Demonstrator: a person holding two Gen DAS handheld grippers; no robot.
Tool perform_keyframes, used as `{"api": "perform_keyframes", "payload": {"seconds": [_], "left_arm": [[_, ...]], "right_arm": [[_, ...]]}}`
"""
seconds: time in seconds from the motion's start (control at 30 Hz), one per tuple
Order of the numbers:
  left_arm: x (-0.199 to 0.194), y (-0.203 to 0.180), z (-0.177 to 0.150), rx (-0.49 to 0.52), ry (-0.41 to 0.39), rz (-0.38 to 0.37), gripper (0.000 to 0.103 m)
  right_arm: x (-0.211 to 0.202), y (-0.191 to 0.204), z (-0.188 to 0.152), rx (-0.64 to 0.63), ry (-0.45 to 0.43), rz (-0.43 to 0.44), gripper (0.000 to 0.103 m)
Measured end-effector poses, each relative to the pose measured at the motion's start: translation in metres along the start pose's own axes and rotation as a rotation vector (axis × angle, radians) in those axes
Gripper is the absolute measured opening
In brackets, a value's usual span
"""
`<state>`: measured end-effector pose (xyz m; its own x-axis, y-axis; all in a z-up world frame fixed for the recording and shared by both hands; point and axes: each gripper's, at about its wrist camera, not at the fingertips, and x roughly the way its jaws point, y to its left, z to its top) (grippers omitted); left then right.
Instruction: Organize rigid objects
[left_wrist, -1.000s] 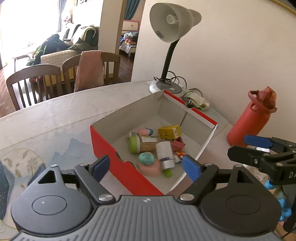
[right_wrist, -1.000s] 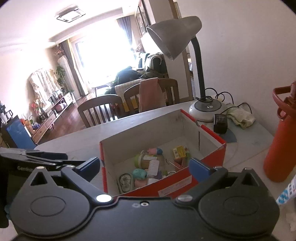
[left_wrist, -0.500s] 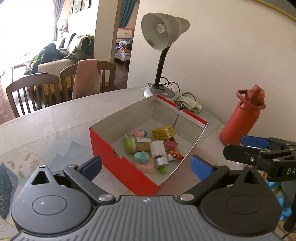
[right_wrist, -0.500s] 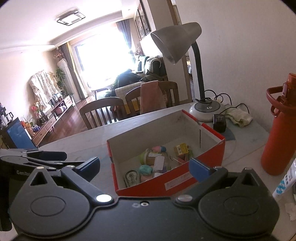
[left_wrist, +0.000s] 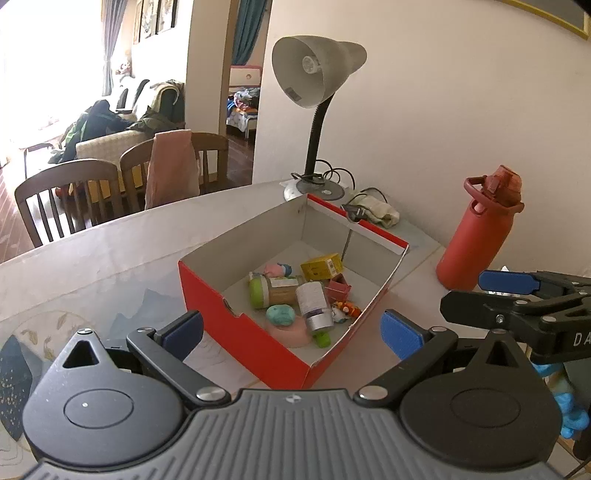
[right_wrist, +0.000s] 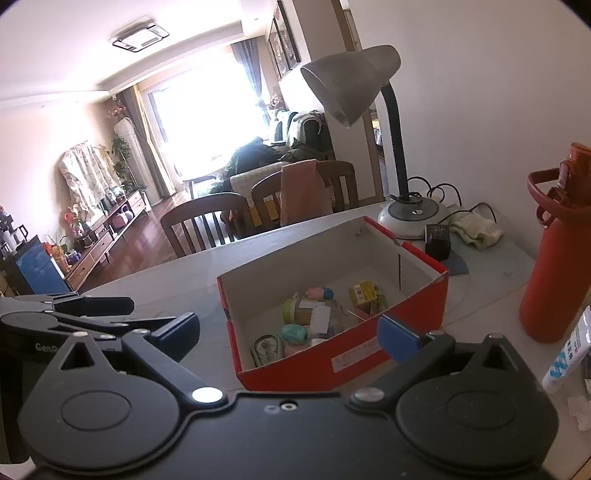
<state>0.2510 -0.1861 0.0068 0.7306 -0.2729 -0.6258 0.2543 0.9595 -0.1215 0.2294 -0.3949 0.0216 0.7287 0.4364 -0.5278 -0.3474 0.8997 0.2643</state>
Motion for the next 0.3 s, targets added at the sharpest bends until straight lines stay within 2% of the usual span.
{"api": "perform_keyframes", "payload": {"seconds": [0.3], "left_arm": [[0.0030, -0.0001, 0.0016, -0.002, -0.003, 0.000, 0.103]], "right_arm": [[-0.0012, -0.0021, -0.0010, 0.011, 0.002, -0.005, 0.102]]}}
